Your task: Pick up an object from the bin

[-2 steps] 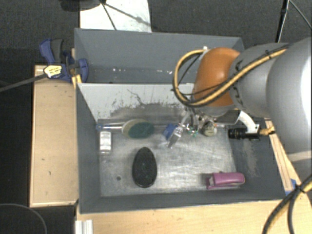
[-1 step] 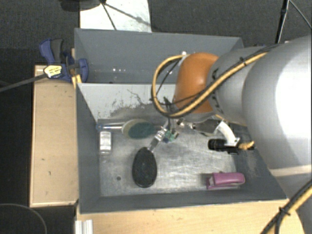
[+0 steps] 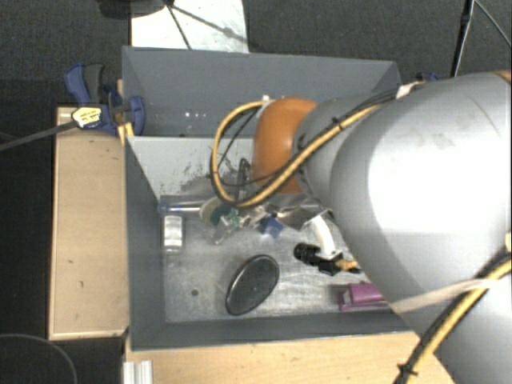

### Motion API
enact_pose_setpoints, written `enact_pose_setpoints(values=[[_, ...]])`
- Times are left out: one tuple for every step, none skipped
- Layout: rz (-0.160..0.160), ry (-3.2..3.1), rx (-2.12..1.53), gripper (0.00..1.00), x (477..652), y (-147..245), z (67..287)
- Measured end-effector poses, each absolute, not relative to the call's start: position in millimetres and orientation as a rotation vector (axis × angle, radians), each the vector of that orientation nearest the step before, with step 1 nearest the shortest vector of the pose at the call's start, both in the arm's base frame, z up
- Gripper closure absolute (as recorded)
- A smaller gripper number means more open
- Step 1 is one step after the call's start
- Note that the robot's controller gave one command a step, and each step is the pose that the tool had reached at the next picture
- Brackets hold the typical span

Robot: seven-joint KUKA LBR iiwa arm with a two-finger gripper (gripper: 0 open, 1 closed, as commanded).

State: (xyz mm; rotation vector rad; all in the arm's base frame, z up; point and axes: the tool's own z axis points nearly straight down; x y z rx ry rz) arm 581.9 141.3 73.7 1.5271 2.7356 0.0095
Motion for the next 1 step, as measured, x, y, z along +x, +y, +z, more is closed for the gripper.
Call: enact_pose_setpoints(values=[[0.006, 2.756, 1.498, 0.00, 580.1, 45.0, 73.7]])
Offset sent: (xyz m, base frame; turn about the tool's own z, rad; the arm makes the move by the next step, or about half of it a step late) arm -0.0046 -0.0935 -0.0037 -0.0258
